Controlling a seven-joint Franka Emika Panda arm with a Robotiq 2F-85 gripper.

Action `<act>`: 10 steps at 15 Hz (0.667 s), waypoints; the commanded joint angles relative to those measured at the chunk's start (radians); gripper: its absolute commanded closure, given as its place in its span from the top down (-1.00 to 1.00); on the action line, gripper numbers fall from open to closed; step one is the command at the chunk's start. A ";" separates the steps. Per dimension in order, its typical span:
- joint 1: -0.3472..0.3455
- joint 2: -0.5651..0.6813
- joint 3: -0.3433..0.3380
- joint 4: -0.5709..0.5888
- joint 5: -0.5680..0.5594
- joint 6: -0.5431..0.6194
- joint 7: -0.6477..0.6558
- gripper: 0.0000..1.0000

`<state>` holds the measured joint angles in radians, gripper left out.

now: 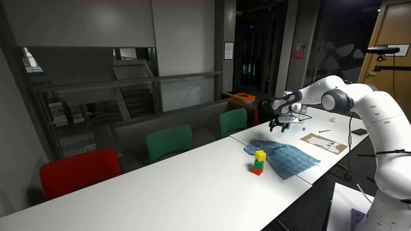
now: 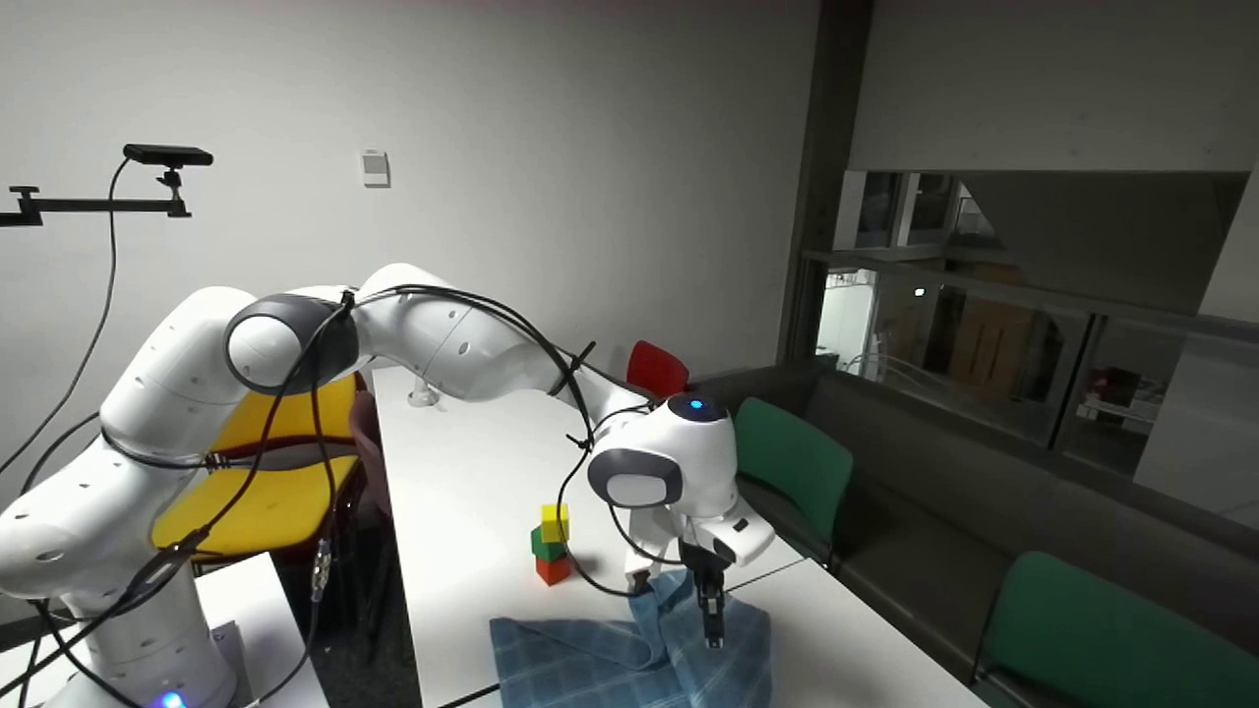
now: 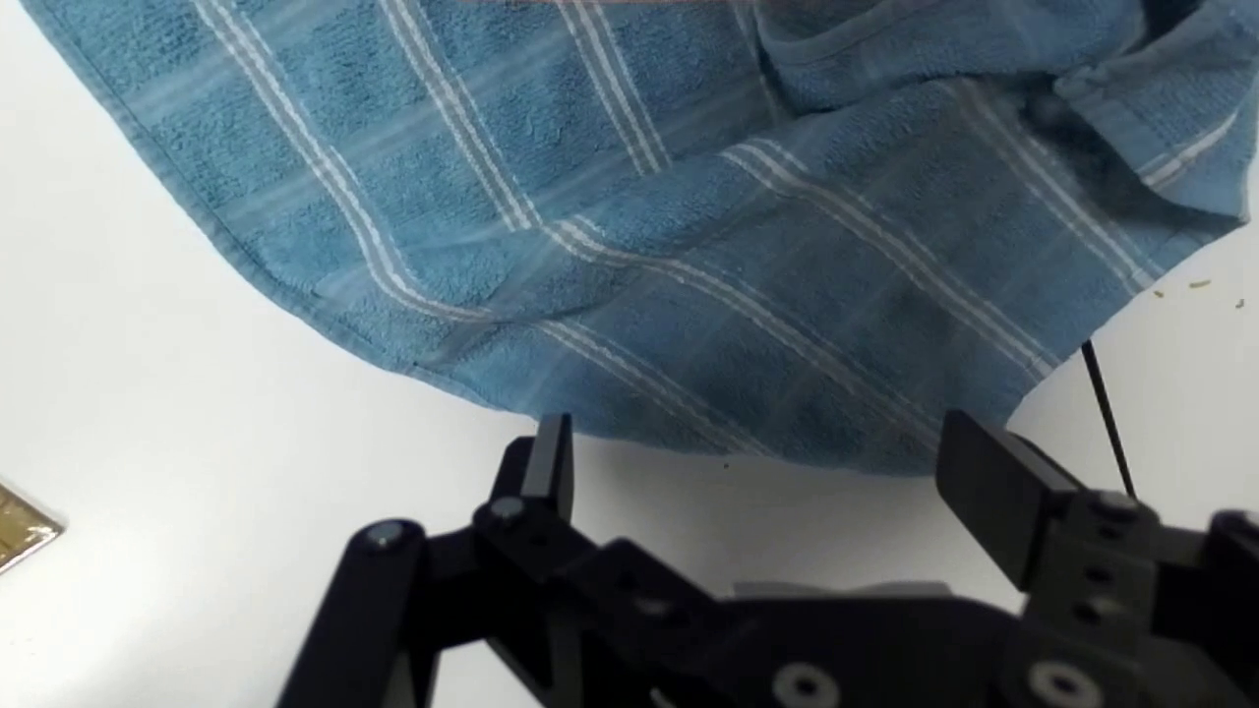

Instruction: Unfold the cloth

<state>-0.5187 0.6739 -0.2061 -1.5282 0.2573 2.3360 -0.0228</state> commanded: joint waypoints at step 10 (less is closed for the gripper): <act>-0.133 0.055 0.110 -0.004 0.109 0.024 -0.272 1.00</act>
<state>-0.6206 0.7246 -0.1250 -1.5381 0.3559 2.3359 -0.2201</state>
